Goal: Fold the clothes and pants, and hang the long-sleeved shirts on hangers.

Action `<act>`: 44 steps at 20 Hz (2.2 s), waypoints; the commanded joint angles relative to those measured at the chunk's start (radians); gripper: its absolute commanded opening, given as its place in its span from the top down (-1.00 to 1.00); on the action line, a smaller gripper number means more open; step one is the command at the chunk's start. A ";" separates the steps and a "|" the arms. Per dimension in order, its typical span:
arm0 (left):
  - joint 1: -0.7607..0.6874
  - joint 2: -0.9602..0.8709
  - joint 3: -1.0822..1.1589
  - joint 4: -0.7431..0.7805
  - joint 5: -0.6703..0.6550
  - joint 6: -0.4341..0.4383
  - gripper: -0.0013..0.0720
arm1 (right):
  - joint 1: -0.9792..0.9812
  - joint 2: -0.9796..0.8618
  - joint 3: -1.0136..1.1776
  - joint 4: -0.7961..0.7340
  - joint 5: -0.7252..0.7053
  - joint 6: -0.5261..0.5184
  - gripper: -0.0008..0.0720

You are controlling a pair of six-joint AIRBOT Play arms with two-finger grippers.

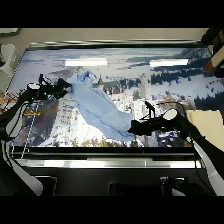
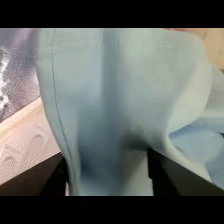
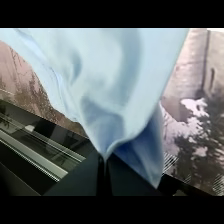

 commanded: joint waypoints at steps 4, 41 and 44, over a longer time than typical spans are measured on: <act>-0.016 0.014 0.003 -0.056 -0.007 0.053 0.93 | -0.002 0.021 0.003 0.013 -0.017 0.000 0.87; -0.220 0.233 0.250 0.379 -0.354 -0.084 0.93 | -0.047 -0.427 1.207 -0.899 0.055 0.499 0.87; -0.278 0.081 0.250 0.380 -0.237 -0.084 0.93 | -0.051 -0.620 1.208 -0.833 -0.016 0.541 0.86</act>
